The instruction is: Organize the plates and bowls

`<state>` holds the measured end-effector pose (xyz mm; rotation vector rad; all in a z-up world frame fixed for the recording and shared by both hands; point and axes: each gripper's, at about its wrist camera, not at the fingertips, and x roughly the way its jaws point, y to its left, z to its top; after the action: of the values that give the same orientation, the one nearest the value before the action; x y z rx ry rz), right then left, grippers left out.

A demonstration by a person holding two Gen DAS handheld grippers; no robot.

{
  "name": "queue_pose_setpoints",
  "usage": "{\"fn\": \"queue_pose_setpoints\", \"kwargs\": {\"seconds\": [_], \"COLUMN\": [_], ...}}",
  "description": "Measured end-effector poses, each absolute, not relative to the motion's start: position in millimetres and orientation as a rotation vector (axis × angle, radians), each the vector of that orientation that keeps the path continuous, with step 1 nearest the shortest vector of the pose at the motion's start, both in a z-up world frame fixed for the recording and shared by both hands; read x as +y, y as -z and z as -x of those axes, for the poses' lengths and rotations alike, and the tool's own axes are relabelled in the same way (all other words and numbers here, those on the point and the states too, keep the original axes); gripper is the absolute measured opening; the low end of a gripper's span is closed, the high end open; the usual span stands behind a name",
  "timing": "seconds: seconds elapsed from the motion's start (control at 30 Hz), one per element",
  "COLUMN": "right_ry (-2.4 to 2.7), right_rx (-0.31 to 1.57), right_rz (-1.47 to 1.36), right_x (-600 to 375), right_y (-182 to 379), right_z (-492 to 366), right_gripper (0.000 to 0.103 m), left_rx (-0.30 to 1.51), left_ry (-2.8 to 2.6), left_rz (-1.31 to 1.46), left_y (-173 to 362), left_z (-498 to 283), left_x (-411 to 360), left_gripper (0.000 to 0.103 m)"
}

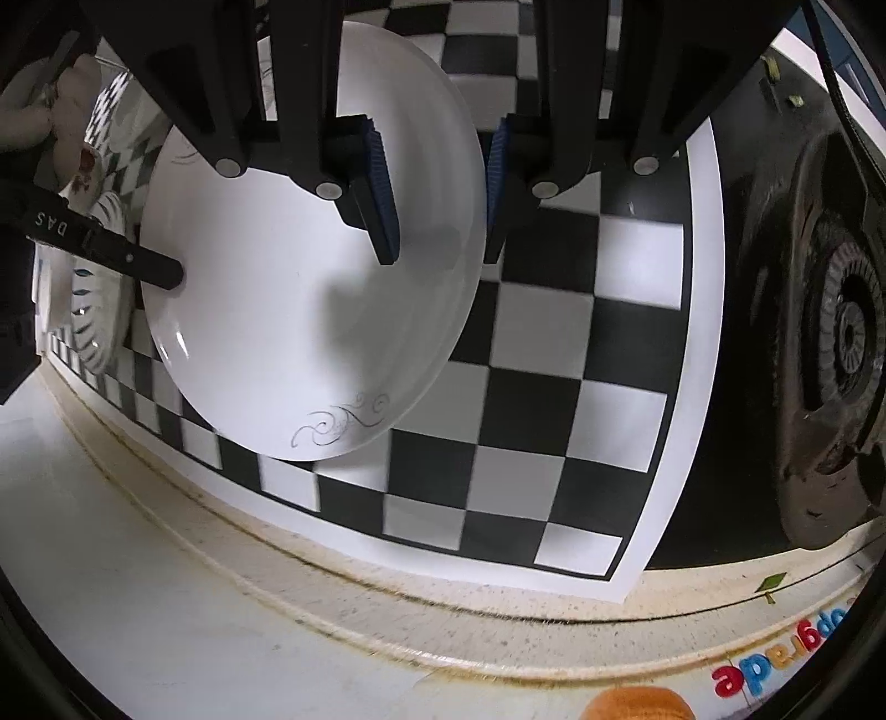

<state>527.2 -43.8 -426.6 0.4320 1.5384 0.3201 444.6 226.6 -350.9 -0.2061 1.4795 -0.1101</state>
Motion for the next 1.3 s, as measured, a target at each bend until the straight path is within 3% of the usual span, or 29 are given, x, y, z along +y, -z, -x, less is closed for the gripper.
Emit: {"fn": "queue_pose_setpoints", "kwargs": {"seconds": [0.77,1.3], "right_ry": [-0.302,-0.188], "right_rx": [1.348,1.386], "right_rz": [-0.489,-0.55], "right_x": [-157.6,-258.3], "right_y": [316.5,335.7], "right_z": [-414.5,-299.0], "right_gripper": [0.014,0.014], "left_rx": [1.321,1.429], "left_ry": [0.272,0.393], "left_rz": [0.11,0.039], "left_y": [240.1,277.6], "left_z": [-390.1,-325.4], "left_x": [122.8,29.5], "left_gripper": [0.026,0.026]}}
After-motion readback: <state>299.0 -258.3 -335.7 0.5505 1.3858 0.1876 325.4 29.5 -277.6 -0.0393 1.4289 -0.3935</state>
